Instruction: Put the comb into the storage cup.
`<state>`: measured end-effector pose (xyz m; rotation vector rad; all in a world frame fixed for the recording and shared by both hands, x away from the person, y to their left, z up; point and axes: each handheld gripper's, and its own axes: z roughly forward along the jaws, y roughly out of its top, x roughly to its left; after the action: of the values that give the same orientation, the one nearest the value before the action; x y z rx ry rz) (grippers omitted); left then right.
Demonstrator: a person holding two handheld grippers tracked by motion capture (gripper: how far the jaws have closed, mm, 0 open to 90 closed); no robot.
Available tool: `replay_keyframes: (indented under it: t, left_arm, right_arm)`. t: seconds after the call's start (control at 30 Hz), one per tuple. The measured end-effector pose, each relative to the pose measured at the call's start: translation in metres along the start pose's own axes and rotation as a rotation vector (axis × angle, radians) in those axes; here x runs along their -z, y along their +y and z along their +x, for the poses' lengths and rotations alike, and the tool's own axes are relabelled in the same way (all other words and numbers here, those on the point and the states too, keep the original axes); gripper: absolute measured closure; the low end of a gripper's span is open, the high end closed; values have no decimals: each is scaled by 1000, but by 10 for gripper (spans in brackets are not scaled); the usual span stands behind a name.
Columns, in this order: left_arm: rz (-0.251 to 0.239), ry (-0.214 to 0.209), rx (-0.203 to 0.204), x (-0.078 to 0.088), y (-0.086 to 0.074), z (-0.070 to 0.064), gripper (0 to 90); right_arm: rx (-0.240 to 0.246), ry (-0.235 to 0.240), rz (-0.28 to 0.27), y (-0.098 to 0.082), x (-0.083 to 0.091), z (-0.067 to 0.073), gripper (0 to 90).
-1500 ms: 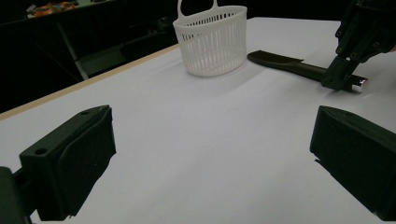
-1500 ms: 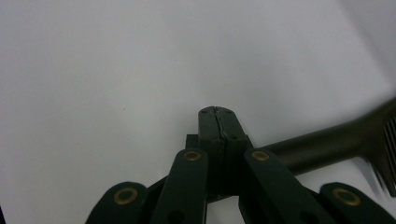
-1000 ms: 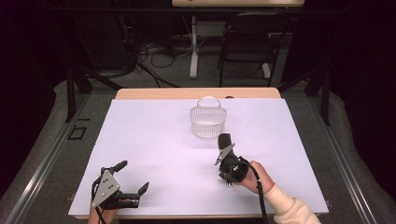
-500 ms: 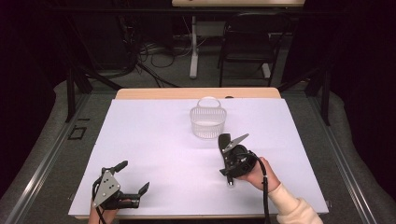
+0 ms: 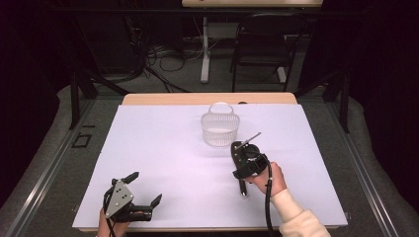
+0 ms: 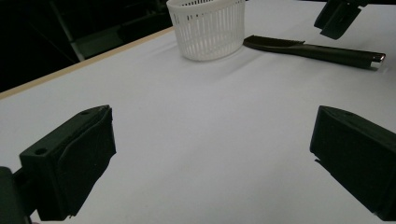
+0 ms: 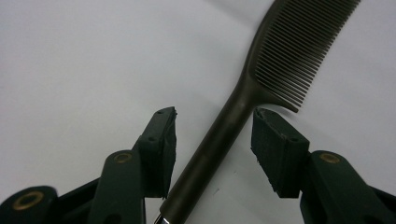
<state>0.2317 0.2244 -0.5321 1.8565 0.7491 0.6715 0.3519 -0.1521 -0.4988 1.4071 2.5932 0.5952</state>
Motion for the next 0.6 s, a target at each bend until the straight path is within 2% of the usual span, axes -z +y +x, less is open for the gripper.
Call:
replay_keyframes:
  t: [0.07,0.13,0.17,0.27,0.33,0.37,0.4,0.5,0.57,0.6]
  left_arm:
    - [3,-17,10,0,1,0,1]
    - [-1,-36,22,-1,2,-3,1]
    - [3,-46,12,-1,2,-4,1]
    - [3,-89,20,0,4,-8,1]
    - [-3,-104,13,0,4,-9,2]
    - [-9,-123,24,2,5,-10,2]
    - [-9,-123,24,2,5,-10,2]
    - [-27,-139,26,4,6,-10,2]
    - [-36,-159,28,5,7,-11,2]
    - [-37,-168,28,4,7,-12,2]
  right_arm:
    - [-46,-7,7,3,-2,1,508]
    - [-74,-13,16,4,-4,2,510]
    - [-77,-23,20,5,-5,2,515]
    - [-132,-51,73,9,-12,2,525]
    - [-141,-58,93,10,-15,1,527]
    - [-164,-59,100,12,-21,-1,533]
    - [-164,-59,100,12,-21,-1,533]
    - [-207,-86,136,18,-27,-4,563]
    - [-217,-74,133,17,-30,-5,568]
    - [-231,-80,159,17,-32,-5,579]
